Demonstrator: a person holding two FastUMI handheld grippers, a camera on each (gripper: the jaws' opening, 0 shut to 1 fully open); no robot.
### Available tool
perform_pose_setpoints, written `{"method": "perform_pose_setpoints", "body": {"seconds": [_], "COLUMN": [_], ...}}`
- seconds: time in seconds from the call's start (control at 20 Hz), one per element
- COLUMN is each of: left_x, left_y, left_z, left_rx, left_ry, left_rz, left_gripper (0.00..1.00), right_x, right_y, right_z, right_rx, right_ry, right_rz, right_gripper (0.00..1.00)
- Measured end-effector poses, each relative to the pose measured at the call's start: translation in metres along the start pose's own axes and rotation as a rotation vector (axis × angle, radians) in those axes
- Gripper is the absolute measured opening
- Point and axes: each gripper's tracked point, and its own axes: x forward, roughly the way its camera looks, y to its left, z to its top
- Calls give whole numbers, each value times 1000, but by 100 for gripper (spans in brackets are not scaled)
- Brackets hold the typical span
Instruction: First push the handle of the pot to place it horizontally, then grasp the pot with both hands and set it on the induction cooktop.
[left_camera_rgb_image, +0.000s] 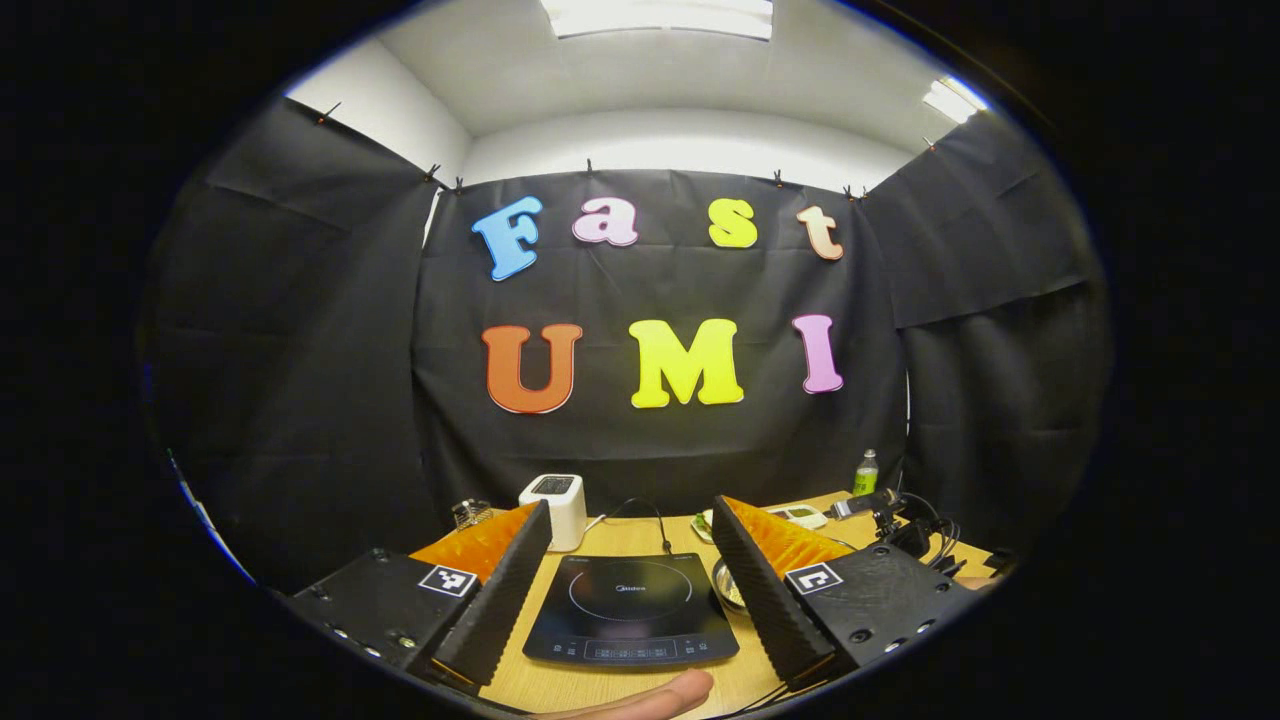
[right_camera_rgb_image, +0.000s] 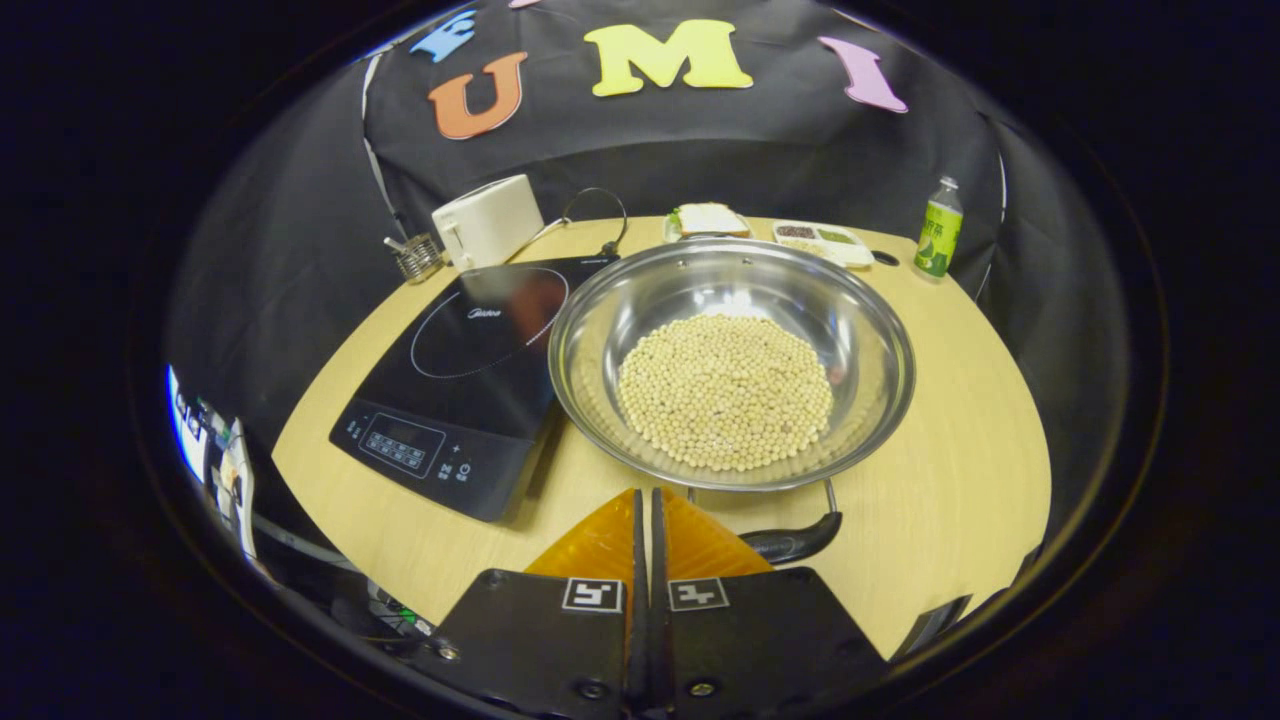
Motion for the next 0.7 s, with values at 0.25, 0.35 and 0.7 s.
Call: {"method": "perform_pose_setpoints", "body": {"seconds": [0.25,0.35,0.7], "left_x": [0,-1,-5], "left_y": [3,2,4], "left_z": [-1,1,17], "left_rx": [-6,-12,-13], "left_ry": [0,-2,-32], "left_rz": [-2,-1,7], "left_gripper": [96,96,96], "right_x": [-1,-2,-5], "right_y": [-12,-17,-31], "right_z": [-1,-1,-1], "right_rx": [-6,-12,-64], "right_ry": [0,0,-23], "right_rz": [-16,-18,11], "right_gripper": [4,4,1]}}
